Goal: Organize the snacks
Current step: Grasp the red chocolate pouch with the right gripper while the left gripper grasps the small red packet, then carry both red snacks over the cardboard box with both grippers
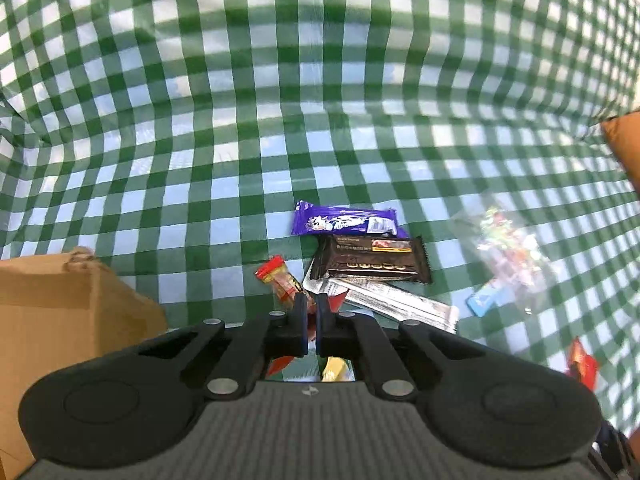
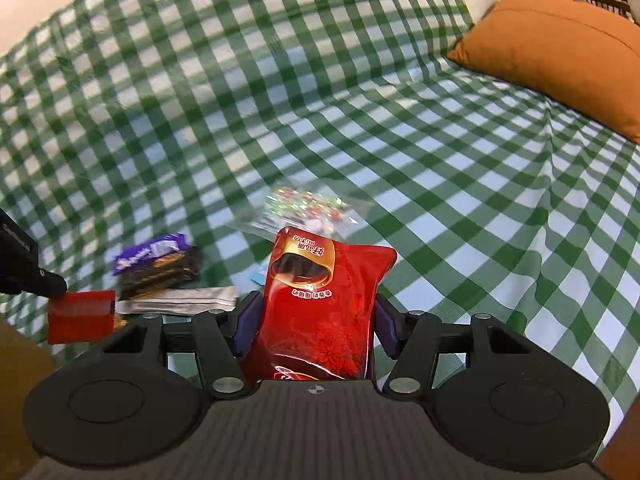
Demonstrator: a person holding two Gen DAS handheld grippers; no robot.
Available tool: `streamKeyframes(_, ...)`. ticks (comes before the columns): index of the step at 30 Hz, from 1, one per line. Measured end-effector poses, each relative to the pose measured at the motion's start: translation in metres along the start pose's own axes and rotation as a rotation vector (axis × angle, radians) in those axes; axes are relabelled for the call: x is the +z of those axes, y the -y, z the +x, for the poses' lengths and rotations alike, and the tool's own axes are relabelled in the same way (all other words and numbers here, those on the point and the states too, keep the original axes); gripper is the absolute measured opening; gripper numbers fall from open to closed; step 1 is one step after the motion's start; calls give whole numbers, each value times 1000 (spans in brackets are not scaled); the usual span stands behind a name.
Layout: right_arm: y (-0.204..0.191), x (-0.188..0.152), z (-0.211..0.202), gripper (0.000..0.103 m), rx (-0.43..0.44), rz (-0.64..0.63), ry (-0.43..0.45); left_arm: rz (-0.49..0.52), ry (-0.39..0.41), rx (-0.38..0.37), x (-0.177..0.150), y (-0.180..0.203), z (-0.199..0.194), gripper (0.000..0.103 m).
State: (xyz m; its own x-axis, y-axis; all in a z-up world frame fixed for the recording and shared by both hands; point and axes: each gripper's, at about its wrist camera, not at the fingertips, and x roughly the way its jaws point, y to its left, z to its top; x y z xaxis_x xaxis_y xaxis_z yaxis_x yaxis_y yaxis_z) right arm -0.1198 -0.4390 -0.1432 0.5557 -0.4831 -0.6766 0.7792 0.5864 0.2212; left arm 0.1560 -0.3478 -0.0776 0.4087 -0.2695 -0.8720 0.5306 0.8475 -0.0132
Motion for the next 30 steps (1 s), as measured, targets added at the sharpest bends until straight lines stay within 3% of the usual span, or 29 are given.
streamKeyframes(7, -9, -5, -32, 61, 23, -8, -8, -47, 1, -52, -11, -30, -50, 3)
streamKeyframes(13, -40, -12, -76, 61, 78, -78, 3, -107, 29, -73, -25, -71, -110, 3)
streamKeyframes(22, -108, -21, -150, 61, 238, -179, 26, -148, 89, 18, -62, -143, -207, 3)
streamKeyframes(30, -181, -43, -198, 61, 387, -288, -13, -213, 115, 55, -111, -214, -247, 3)
